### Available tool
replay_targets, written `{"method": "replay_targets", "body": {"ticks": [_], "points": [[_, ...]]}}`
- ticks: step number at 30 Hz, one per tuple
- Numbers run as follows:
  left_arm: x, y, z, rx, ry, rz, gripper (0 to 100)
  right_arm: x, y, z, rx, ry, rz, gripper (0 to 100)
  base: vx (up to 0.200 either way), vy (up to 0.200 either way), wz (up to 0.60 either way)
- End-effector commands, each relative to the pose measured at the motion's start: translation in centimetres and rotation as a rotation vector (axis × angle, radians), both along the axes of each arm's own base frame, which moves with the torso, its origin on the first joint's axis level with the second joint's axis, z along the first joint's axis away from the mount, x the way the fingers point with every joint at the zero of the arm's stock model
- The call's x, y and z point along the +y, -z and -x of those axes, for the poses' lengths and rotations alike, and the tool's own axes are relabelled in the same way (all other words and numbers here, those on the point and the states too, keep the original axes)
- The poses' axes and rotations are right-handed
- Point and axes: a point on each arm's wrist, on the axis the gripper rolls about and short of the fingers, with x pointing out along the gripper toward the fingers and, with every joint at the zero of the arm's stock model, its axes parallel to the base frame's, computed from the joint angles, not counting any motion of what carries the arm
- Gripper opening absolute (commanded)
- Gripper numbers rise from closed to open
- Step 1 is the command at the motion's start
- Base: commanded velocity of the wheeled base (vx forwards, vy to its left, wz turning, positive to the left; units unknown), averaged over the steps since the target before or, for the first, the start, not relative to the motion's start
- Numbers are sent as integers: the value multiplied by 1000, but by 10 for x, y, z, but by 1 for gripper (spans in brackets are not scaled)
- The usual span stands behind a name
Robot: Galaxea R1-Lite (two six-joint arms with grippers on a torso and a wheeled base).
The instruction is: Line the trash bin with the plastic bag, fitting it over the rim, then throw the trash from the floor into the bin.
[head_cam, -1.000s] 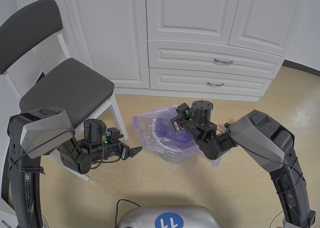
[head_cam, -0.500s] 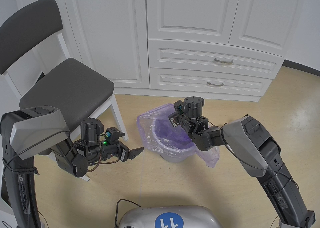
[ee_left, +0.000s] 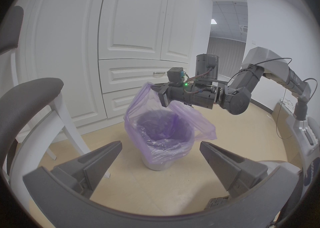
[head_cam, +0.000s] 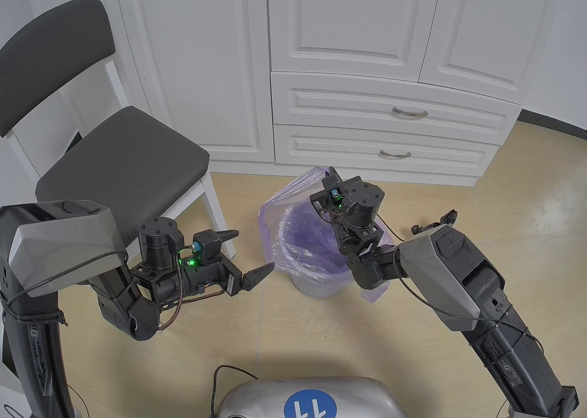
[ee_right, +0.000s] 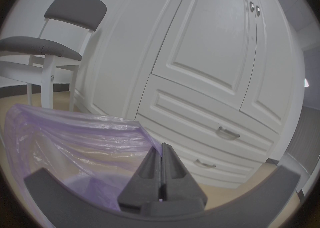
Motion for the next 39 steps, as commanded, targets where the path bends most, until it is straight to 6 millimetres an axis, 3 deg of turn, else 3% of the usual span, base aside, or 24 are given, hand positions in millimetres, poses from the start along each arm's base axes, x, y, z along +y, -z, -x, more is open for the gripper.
{"method": "replay_targets", "body": {"ticks": [1,10,11,20,26,28,34,39], "points": [[-4,-3,4,-6,10,1,100,4,4,3,-34,0,25,0,0,0,0],[-4,-1,3,-5,9,-1,100,17,1,13,-99,-26,18,0,0,0,0],[-4,-1,3,-5,9,-1,100,18,0,14,-103,-29,17,100,0,0,0],[-5,0,3,-2,12,-3,100,11,-23,27,-75,-16,81,100,0,0,0],[-5,3,2,4,11,-6,100,-26,-50,92,221,-45,258,100,0,0,0],[-6,6,3,10,14,-9,100,-33,-54,103,264,-51,263,100,0,0,0],[-9,12,3,24,20,-15,100,-29,-62,99,255,-51,167,100,0,0,0],[-12,21,0,40,25,-21,100,-28,-47,88,347,-47,114,100,0,0,0]]}}
